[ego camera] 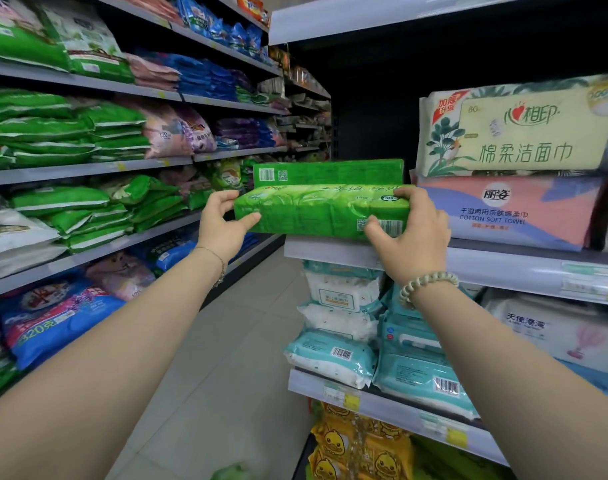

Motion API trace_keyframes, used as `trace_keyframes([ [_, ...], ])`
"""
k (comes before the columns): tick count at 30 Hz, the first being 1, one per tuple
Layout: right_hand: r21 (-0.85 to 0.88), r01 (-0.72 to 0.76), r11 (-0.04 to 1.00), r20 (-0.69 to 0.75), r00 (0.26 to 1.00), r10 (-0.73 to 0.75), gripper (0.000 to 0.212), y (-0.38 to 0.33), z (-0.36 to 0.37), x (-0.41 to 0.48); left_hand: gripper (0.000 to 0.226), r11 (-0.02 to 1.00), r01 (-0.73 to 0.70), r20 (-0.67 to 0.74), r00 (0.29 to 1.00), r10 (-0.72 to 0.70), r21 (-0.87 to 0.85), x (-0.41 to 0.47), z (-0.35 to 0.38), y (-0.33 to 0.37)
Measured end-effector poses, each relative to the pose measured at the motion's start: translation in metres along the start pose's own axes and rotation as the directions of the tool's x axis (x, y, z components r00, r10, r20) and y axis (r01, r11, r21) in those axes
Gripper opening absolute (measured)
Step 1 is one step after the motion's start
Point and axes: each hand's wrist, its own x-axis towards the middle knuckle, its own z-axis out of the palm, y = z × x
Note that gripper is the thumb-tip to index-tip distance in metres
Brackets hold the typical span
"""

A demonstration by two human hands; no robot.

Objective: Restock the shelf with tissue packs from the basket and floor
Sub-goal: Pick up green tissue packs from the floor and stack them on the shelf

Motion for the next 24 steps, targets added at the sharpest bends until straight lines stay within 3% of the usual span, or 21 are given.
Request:
trace_keyframes([
  [18,-0.2,-0.045,0.979,-0.05,0.998,0.036,0.047,0.017,-0.007,0.018,0.052,0.993,0.048,-0.007,0.999,-0.048,0.104,0.006,0.042,0.011],
  [24,-0.285,-0.049,0.957,-0.117,0.993,0.016,0.05,0.021,-0.005,0.015,0.049,0.992,0.024,0.058,0.998,-0.032,0.128,0.003,0.042,0.012],
])
